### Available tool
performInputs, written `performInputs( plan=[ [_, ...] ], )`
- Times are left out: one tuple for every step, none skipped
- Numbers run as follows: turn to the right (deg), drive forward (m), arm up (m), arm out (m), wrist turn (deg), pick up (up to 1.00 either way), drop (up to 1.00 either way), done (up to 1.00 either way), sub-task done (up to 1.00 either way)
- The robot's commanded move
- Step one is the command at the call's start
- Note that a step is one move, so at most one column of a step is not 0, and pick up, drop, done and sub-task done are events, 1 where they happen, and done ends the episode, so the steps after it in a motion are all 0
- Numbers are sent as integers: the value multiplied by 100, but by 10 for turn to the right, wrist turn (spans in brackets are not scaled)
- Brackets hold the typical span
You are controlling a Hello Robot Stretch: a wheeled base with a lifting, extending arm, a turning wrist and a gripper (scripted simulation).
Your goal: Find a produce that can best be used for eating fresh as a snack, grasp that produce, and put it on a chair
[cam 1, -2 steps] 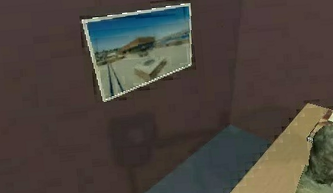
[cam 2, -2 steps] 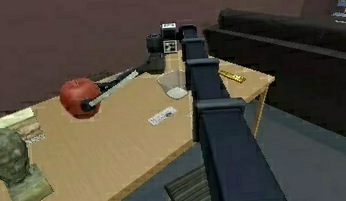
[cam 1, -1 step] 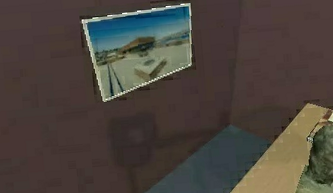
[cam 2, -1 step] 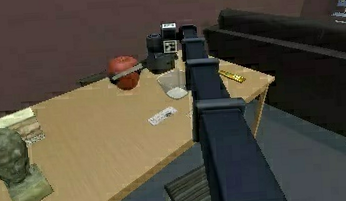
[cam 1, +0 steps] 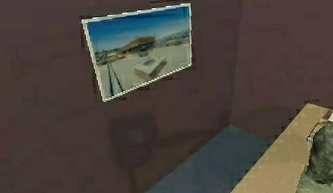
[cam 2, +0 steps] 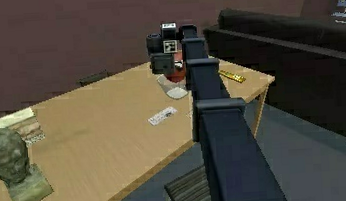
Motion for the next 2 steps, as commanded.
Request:
performInputs(
  plan=[
    [0,0,0,0,330,0,0,0,0],
    [0,0,-46,0,0,0,0,0,0]
  ],
)
